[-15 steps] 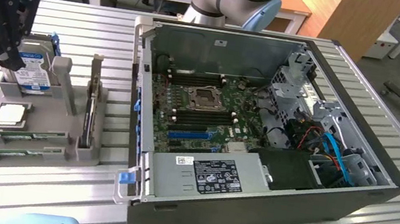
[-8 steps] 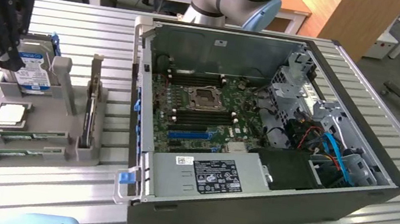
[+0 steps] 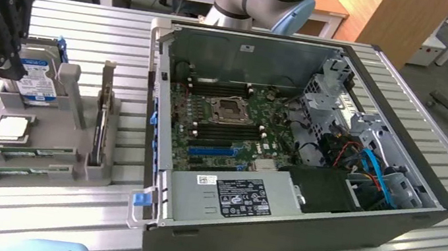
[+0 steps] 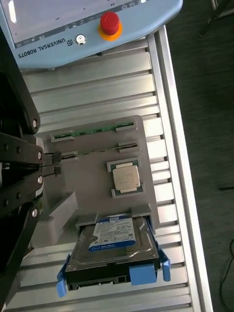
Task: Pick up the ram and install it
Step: 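Pick up the ram and move it above insertion slot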
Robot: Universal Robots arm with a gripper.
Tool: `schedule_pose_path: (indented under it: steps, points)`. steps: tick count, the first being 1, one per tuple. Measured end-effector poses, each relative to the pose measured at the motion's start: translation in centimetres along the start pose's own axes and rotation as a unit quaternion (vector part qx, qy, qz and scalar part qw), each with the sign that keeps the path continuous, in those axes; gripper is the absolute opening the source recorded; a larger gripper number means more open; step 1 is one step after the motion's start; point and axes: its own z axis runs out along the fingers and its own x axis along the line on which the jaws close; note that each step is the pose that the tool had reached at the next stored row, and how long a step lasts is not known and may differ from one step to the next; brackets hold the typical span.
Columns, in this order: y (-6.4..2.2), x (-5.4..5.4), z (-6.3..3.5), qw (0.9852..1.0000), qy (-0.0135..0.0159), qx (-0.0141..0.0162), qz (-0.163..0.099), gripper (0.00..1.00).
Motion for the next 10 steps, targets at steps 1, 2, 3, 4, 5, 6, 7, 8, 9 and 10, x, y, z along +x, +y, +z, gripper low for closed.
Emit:
schedule_pose_path:
  steps: [1, 2, 3, 4, 5, 6, 7, 8, 9, 10]
  points:
    - [0.0, 0.0, 0.0, 1.0, 0.0001, -0.0001, -0.004, 0.1]
    - [0.0, 0.0, 0.0, 1.0, 0.0002, -0.0001, -0.005, 0.1]
    - [0.0, 0.0, 0.01, 1.0, 0.0002, -0.0001, -0.005, 0.1]
    - [0.0, 0.0, 0.01, 1.0, 0.0002, -0.0001, -0.005, 0.1]
    - [0.0, 0.0, 0.01, 1.0, 0.0002, -0.0001, -0.005, 0.1]
    - [0.0, 0.0, 0.01, 1.0, 0.0002, -0.0001, -0.005, 0.1]
    - [0.0, 0.0, 0.02, 1.0, 0.0002, -0.0001, -0.005, 0.1]
    - [-0.01, 0.0, 0.02, 1.0, 0.0002, -0.0001, -0.005, 0.1]
    - [0.0, 0.0, 0.04, 1.0, 0.0002, -0.0001, -0.005, 0.1]
    - [-0.01, 0.0, 0.06, 1.0, 0.0002, -0.0001, -0.005, 0.1]
